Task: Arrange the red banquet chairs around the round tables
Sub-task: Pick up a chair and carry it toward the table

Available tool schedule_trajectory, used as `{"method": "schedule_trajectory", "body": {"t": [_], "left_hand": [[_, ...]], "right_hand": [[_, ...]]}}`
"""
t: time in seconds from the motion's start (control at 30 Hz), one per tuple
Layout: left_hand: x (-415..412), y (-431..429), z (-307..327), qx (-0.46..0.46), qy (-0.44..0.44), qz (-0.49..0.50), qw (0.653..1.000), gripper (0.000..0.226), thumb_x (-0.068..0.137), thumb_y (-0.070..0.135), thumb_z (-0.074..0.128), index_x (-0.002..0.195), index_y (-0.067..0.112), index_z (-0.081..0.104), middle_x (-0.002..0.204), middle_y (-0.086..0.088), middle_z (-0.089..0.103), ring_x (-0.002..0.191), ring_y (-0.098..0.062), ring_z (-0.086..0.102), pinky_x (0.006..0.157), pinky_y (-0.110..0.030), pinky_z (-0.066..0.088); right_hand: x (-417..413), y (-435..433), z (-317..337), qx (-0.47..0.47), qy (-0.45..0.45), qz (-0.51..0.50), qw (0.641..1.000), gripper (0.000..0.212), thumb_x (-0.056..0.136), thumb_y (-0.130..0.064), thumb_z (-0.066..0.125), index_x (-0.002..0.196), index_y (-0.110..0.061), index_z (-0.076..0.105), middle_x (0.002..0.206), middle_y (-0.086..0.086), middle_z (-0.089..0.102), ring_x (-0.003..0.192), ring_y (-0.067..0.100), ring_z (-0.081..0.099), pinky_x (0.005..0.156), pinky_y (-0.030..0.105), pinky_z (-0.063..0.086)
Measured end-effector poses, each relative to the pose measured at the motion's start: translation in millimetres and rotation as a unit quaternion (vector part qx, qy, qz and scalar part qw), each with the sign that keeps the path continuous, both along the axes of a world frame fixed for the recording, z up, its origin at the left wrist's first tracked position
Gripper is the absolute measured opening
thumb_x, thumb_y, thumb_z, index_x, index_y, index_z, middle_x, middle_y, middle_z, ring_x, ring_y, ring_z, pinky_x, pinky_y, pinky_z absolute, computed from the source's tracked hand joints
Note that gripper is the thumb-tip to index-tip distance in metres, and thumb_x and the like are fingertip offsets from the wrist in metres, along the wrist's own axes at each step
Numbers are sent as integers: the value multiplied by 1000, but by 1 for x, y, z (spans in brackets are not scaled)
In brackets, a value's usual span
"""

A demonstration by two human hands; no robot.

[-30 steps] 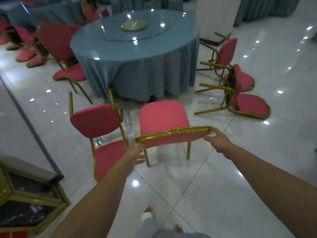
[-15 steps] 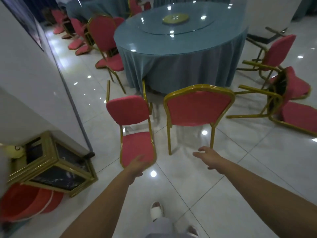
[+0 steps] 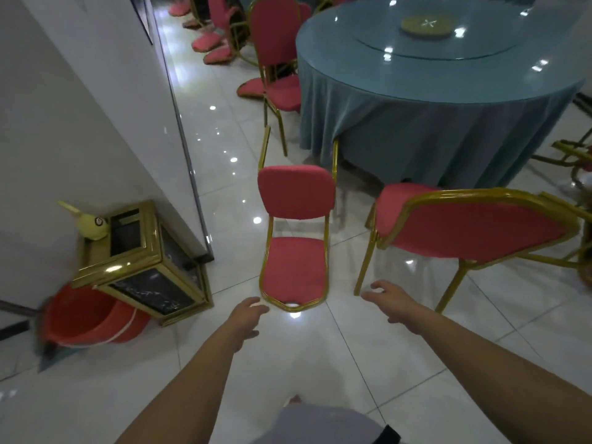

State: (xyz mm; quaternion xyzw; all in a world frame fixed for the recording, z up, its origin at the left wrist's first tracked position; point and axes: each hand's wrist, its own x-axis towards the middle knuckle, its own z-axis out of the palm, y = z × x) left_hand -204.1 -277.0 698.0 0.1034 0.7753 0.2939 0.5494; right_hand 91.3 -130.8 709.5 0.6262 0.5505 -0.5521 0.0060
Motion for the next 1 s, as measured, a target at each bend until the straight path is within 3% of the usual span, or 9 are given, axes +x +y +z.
{"method": "schedule_trajectory", "body": {"t": [0.17, 0.27, 0.47, 0.63, 0.8, 1.0], "left_hand": [[-52, 7, -19, -17, -10, 0, 1000, 47, 95, 19, 60, 140, 20, 47, 142, -15, 45, 127, -32, 47, 93, -40, 49], [-74, 18, -24, -33, -9, -10, 999, 48, 96, 19, 59, 141, 18, 45, 141, -15, 45, 127, -32, 46, 96, -42, 49], [-113, 63, -48, -55, -4, -4, 998, 46, 95, 19, 60, 139, 19, 48, 140, -14, 46, 127, -31, 46, 95, -43, 48], [-137, 97, -67, -86, -24, 37, 995, 44, 95, 19, 60, 137, 20, 49, 134, -14, 49, 121, -31, 50, 93, -46, 53], [-161, 132, -115, -108, -33, 58, 992, 42, 95, 19, 60, 136, 21, 51, 129, -13, 52, 115, -29, 52, 91, -44, 52], [-189, 172, -199, -153, -45, 16, 987, 42, 93, 20, 63, 134, 25, 52, 125, -11, 53, 113, -27, 51, 84, -40, 53]], "right_hand": [[-52, 6, -20, -7, -18, -12, 1000, 61, 92, -43, 63, 144, -18, 42, 147, 9, 42, 122, 27, 47, 85, 39, 45], [-70, 11, -28, -14, -25, -15, 999, 58, 91, -43, 64, 140, -18, 45, 141, 11, 47, 120, 27, 50, 95, 41, 47], [-103, 50, -58, -16, -52, 14, 998, 55, 90, -45, 64, 137, -21, 48, 139, 11, 49, 111, 23, 51, 87, 33, 39], [-126, 99, -96, -65, -64, -4, 996, 55, 90, -44, 64, 136, -20, 47, 133, 11, 51, 115, 27, 53, 98, 43, 47], [-148, 147, -151, -87, -96, 1, 992, 56, 90, -43, 65, 136, -17, 47, 137, 12, 51, 120, 29, 52, 98, 41, 46], [-173, 179, -232, -105, -126, -12, 986, 59, 89, -43, 65, 138, -17, 45, 138, 14, 50, 119, 29, 53, 94, 37, 44]]}}
